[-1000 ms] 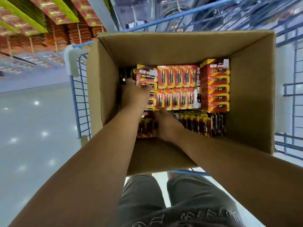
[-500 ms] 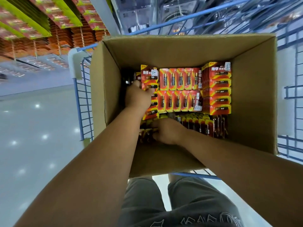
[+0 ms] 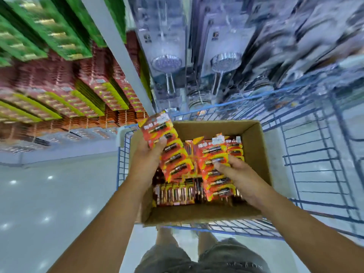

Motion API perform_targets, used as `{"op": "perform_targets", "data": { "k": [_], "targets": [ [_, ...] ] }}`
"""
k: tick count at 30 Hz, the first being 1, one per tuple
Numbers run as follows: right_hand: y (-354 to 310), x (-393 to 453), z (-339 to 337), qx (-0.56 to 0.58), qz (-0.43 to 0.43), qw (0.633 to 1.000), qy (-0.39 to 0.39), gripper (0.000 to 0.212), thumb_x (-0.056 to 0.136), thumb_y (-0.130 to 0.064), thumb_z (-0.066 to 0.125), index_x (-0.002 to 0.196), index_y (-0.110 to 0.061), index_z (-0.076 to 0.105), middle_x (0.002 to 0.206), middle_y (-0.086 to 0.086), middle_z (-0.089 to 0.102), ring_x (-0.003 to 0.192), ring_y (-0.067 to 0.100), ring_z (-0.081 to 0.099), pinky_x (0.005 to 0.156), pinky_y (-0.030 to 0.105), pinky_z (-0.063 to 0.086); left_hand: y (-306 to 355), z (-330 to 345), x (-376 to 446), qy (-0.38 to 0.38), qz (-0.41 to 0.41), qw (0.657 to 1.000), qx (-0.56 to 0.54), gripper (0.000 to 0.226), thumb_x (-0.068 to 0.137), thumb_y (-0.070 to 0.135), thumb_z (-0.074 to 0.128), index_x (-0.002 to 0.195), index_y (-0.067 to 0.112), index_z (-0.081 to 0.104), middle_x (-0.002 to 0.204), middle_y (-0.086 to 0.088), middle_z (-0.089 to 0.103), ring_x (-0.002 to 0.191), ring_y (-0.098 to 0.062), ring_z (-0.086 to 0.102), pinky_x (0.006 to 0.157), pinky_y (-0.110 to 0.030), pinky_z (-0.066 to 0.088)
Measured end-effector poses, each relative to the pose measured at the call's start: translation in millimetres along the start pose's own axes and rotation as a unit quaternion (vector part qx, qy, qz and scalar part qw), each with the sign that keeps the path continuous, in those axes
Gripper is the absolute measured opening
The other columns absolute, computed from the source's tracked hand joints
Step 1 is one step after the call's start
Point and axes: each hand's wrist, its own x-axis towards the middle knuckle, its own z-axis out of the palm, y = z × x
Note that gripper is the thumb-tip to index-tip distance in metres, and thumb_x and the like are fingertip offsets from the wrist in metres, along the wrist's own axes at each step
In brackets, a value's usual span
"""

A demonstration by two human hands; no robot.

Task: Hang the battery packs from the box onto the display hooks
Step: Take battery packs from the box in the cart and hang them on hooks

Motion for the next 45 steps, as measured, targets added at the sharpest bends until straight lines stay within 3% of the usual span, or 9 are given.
{"op": "perform_targets", "data": {
  "k": [4,11,15,20,25,30,33,39,45],
  "targets": [
    [-54.0,-14.6,18.7,0.038,-0.056,0.998,-0.002,0.033,0.095,-0.035,0.070,0.126,-0.026,0.069,0.116,0.003,0.079,0.109,0.025,0.075,0.092,0.048,0.058,59.6,-24.4,-36.5,0.008,0.050,0.999,-0.019,0.017,0.102,0.032,0.064,0.117,0.038,0.069,0.111,0.003,0.079,0.101,-0.017,0.077,0.089,-0.042,0.061],
    [-131.7,-37.5,97.4,0.026,-0.140,0.988,-0.061,0.022,0.097,-0.029,0.071,0.118,-0.025,0.072,0.105,0.002,0.081,0.095,0.022,0.079,0.080,0.040,0.061,112.8,-100.9,-103.8,0.106,0.091,0.990,-0.031,0.025,0.099,0.038,0.067,0.124,0.037,0.063,0.111,0.006,0.078,0.101,-0.016,0.077,0.091,-0.047,0.060],
    [-155.7,-65.8,165.1,0.033,-0.177,0.978,-0.108,0.020,0.098,-0.020,0.068,0.118,-0.020,0.072,0.103,0.005,0.081,0.089,0.023,0.079,0.067,0.033,0.063,127.4,-166.2,-146.7,0.160,0.122,0.978,-0.059,0.022,0.101,0.032,0.065,0.123,0.031,0.064,0.105,0.003,0.079,0.095,-0.018,0.078,0.072,-0.029,0.063],
    [-164.4,-106.2,272.1,0.005,-0.222,0.963,-0.153,0.023,0.097,-0.025,0.070,0.119,-0.024,0.071,0.107,0.005,0.080,0.094,0.024,0.078,0.076,0.040,0.062,131.9,-264.8,-199.8,0.216,0.160,0.959,-0.087,0.023,0.101,0.032,0.065,0.124,0.033,0.064,0.107,0.003,0.079,0.094,-0.019,0.078,0.070,-0.029,0.062],
    [-152.8,-146.3,396.4,-0.003,-0.248,0.954,-0.171,0.015,0.098,-0.022,0.069,0.112,-0.024,0.074,0.099,0.006,0.080,0.083,0.023,0.078,0.064,0.039,0.061,115.4,-380.3,-253.4,0.240,0.190,0.947,-0.101,0.022,0.100,0.029,0.067,0.122,0.029,0.066,0.104,0.001,0.080,0.093,-0.021,0.078,0.073,-0.033,0.062],
    [-143.2,-187.2,511.2,0.005,-0.251,0.950,-0.187,0.014,0.095,-0.027,0.072,0.106,-0.022,0.077,0.100,0.013,0.078,0.087,0.037,0.075,0.080,0.064,0.061,108.8,-498.6,-303.5,0.267,0.211,0.933,-0.119,0.020,0.100,0.026,0.067,0.119,0.026,0.069,0.101,-0.004,0.081,0.091,-0.025,0.079,0.064,-0.027,0.061],
    [-145.6,-209.8,561.9,-0.005,-0.271,0.942,-0.199,0.026,0.092,-0.032,0.072,0.116,-0.021,0.075,0.104,0.011,0.079,0.093,0.036,0.077,0.083,0.060,0.061,111.8,-551.2,-326.5,0.285,0.228,0.923,-0.123,0.018,0.100,0.027,0.067,0.118,0.028,0.069,0.099,0.001,0.081,0.087,-0.020,0.079,0.062,-0.025,0.060],
    [-161.6,-231.7,632.8,-0.021,-0.303,0.930,-0.208,0.019,0.100,-0.028,0.066,0.117,-0.023,0.073,0.107,0.008,0.080,0.096,0.031,0.078,0.081,0.049,0.062,120.0,-615.7,-338.4,0.290,0.243,0.918,-0.115,0.018,0.100,0.029,0.066,0.118,0.030,0.069,0.099,0.005,0.081,0.085,-0.015,0.079,0.063,-0.024,0.058],
    [-190.8,-216.0,688.7,-0.016,-0.314,0.926,-0.211,0.018,0.101,-0.029,0.066,0.118,-0.026,0.072,0.106,0.004,0.081,0.095,0.028,0.079,0.086,0.051,0.062,141.7,-659.2,-307.1,0.274,0.239,0.922,-0.134,0.019,0.100,0.026,0.068,0.119,0.025,0.070,0.099,0.001,0.081,0.084,-0.017,0.079,0.057,-0.020,0.058]
  ]
}}
